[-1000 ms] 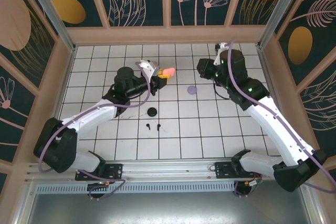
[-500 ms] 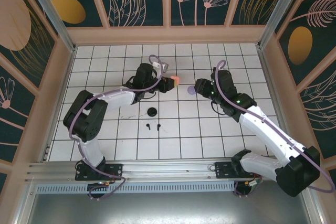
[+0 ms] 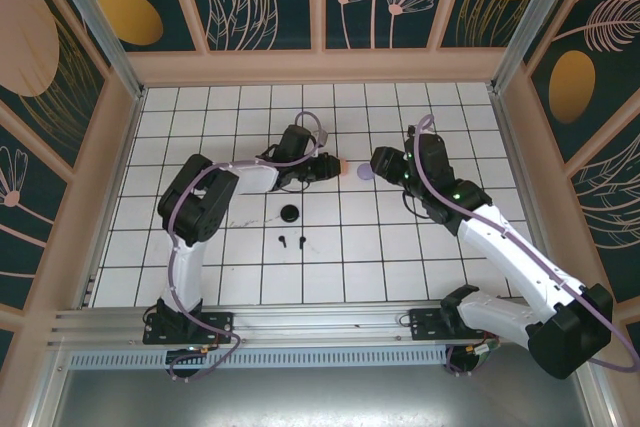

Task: Insert the wireless bluetooth earbuds into the charging case

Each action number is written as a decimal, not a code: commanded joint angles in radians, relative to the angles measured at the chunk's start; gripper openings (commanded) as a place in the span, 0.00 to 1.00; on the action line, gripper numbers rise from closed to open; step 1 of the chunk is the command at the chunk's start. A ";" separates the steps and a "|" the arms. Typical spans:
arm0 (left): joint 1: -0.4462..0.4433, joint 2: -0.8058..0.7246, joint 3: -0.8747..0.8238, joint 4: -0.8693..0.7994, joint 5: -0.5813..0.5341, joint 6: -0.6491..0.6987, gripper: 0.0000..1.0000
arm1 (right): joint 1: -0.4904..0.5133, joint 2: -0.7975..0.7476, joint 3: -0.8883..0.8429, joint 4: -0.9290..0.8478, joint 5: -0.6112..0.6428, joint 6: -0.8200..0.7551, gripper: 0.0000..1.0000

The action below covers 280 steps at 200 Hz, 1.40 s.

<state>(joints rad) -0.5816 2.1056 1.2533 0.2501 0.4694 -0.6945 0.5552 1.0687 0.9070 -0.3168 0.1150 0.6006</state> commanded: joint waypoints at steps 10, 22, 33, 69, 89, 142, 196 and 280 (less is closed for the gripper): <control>-0.007 0.032 0.061 -0.049 -0.011 -0.026 0.22 | -0.003 -0.016 -0.018 0.040 0.002 -0.026 0.55; -0.007 0.042 0.073 -0.074 -0.017 -0.017 0.24 | -0.003 -0.015 -0.017 0.044 0.001 -0.026 0.57; -0.007 0.042 0.075 -0.095 -0.030 -0.007 0.28 | -0.003 -0.014 -0.015 0.047 -0.003 -0.030 0.57; -0.007 0.027 0.089 -0.180 -0.093 0.052 0.39 | -0.003 -0.018 -0.007 0.045 -0.013 -0.028 0.61; -0.006 0.004 0.093 -0.219 -0.142 0.091 0.49 | -0.002 -0.025 -0.006 0.044 -0.020 -0.028 0.64; 0.017 -0.139 0.087 -0.285 -0.267 0.216 0.61 | -0.003 -0.038 -0.017 0.030 -0.038 -0.018 0.65; 0.048 -0.437 -0.006 -0.286 -0.441 0.329 0.65 | 0.061 0.029 -0.046 0.030 -0.041 0.002 0.65; 0.150 -0.805 -0.239 -0.181 -0.598 0.362 0.99 | 0.281 0.421 0.110 0.038 -0.048 -0.103 0.66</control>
<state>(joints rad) -0.4519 1.3651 1.0607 0.0174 -0.0719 -0.3515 0.8040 1.3930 0.9272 -0.2935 0.0860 0.5846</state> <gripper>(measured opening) 0.987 0.658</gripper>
